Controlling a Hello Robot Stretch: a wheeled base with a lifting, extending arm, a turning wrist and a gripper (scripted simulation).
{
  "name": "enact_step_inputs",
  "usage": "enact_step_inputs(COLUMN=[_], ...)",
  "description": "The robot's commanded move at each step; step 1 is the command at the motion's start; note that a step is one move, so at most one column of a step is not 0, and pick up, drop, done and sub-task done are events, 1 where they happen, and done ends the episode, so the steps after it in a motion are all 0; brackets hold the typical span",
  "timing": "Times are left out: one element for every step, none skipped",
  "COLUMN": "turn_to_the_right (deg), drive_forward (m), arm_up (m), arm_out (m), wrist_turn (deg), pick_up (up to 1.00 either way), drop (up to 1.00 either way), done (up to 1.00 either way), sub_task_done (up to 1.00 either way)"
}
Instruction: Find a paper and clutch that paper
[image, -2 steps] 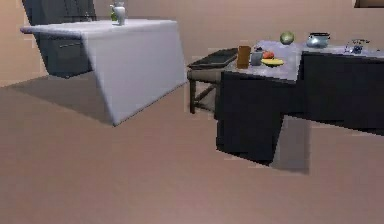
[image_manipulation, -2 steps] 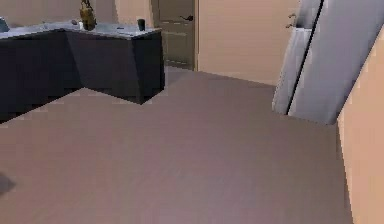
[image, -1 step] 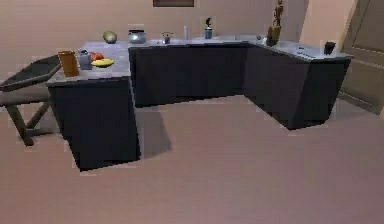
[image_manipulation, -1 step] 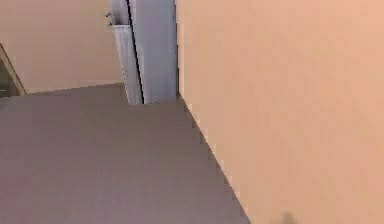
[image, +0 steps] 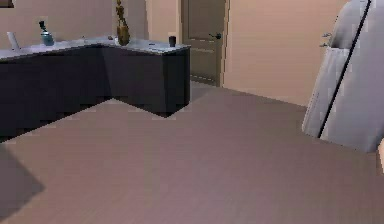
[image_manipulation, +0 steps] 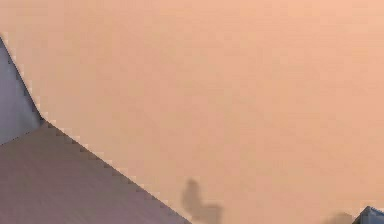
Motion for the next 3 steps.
enact_step_inputs(turn_to_the_right=[0.0, -45.0, -42.0], drive_forward=[0.25, 0.00, 0.00], arm_up=[0.00, 0.00, 0.00], arm_out=[0.00, 0.00, 0.00], wrist_turn=[0.0, 0.0, 0.0], pick_up=[0.00, 0.00, 0.00], drop=[0.00, 0.00, 0.00], done=[0.00, 0.00, 0.00], sub_task_done=[0.00, 0.00, 0.00])
